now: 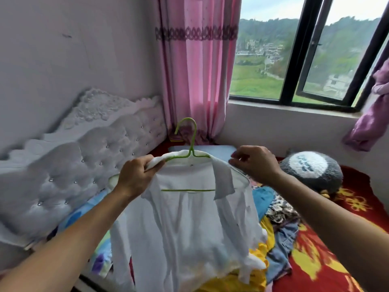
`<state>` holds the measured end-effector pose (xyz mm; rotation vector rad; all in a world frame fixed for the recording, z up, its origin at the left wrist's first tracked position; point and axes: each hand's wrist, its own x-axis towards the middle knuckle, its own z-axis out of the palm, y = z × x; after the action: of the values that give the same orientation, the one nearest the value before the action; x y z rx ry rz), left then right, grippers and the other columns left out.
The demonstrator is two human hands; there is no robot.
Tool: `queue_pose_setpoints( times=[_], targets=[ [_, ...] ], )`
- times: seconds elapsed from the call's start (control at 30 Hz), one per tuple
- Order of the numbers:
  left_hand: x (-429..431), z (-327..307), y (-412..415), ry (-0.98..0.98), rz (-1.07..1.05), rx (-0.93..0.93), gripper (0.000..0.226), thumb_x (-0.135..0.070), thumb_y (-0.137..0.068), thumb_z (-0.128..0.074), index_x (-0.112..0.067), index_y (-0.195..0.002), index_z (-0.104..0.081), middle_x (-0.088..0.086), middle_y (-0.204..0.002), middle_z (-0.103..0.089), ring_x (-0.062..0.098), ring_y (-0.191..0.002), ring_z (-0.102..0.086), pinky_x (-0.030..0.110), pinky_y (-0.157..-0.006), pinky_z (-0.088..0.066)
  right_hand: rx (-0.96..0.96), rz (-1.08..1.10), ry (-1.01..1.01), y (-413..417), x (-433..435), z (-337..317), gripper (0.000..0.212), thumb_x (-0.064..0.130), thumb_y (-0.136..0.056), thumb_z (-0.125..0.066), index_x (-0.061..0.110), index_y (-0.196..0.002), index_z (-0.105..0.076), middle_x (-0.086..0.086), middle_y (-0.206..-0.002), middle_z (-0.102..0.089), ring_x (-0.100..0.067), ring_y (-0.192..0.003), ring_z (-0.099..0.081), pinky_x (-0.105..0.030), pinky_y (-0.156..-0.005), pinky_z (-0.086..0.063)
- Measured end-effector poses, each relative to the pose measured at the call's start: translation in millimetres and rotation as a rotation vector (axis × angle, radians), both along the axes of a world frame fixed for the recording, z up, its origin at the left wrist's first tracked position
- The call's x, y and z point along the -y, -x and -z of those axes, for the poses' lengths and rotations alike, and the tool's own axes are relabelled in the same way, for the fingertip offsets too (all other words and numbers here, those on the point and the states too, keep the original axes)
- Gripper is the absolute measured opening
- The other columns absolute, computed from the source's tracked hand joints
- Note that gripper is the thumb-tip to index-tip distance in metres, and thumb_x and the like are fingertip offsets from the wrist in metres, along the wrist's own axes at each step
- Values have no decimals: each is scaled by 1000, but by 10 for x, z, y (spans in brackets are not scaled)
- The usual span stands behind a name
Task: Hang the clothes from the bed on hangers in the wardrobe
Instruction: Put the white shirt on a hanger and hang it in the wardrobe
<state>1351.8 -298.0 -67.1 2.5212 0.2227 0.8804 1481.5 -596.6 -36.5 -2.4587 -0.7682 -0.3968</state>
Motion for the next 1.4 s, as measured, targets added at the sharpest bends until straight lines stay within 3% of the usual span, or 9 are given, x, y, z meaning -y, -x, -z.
queue_pose_setpoints(
  times=[0.17,0.33,0.53,0.67,0.77,0.87,0.97,1.1,1.4],
  targets=[
    [13,-166,238,33,36,93,39,-47,-85,-55,-30,-54,-40,-7,-46,-39,7,-47,-40,29,-49,-31,117,-323,47,384,-633,-265,28,51,-87,-62,34,-107,-69,15,-106,-63,-10,-100,-57,-32,-79,-45],
    [-154,-293,492,130,-55,132,61,-64,-77,-32,-13,-75,-66,3,-57,-55,29,-64,-56,35,-59,-36,139,-355,113,514,-984,-362,27,43,-95,-51,21,-97,-66,5,-102,-62,-22,-96,-58,-35,-76,-45],
    [-43,-335,815,-91,-41,109,64,-64,-84,-31,-18,-109,-67,1,-100,-63,23,-96,-54,35,-84,-40,238,-358,50,631,-1213,-489,31,40,-98,-44,12,-90,-57,-2,-93,-61,-35,-85,-59,-42,-69,-46],
    [-238,-465,1004,-20,-81,85,79,-77,-79,-22,-29,-134,-53,-2,-127,-58,17,-119,-49,28,-98,-33,275,-484,-41,744,-1299,-718,27,40,-97,-48,19,-80,-49,5,-76,-54,-30,-73,-57,-41,-63,-46],
    [-430,-623,1184,-145,-148,41,62,-76,-81,-27,-34,-109,-63,-5,-102,-66,23,-99,-59,37,-84,-44,285,-591,-99,899,-1437,-862,24,39,-96,-51,21,-80,-49,6,-75,-56,-27,-70,-55,-42,-63,-47],
    [-517,-688,1508,-102,-177,124,49,-70,-89,-31,-30,-73,-53,-9,-69,-55,20,-70,-56,38,-64,-45,108,-732,-190,1016,-1646,-896,13,38,-92,-59,27,-88,-53,9,-80,-61,-22,-76,-59,-37,-67,-49],
    [-547,-602,2018,-136,-320,158,37,-51,-94,-39,-23,-72,-49,-10,-66,-49,18,-65,-51,38,-60,-43,-164,-904,-163,1158,-1891,-840,18,41,-90,-64,28,-101,-59,9,-80,-62,-12,-74,-60,-28,-68,-47],
    [-489,-330,2923,-83,-556,94,41,-47,-94,-35,-13,-76,-49,-2,-70,-55,21,-67,-53,39,-61,-43,-342,-1170,52,1635,-2259,-661,33,33,-93,-62,8,-72,-64,-4,-61,-64,-7,-58,-54,-30,-56,-42],
    [-63,-344,5117,-29,-1026,11,21,-29,-98,-49,-17,-80,-53,-5,-74,-54,16,-72,-54,37,-65,-43,-193,-1483,54,3741,-2879,-597,41,30,-91,-64,8,-59,-51,8,-48,-49,-5,-47,-42,-21,-50,-31]
  ],
)
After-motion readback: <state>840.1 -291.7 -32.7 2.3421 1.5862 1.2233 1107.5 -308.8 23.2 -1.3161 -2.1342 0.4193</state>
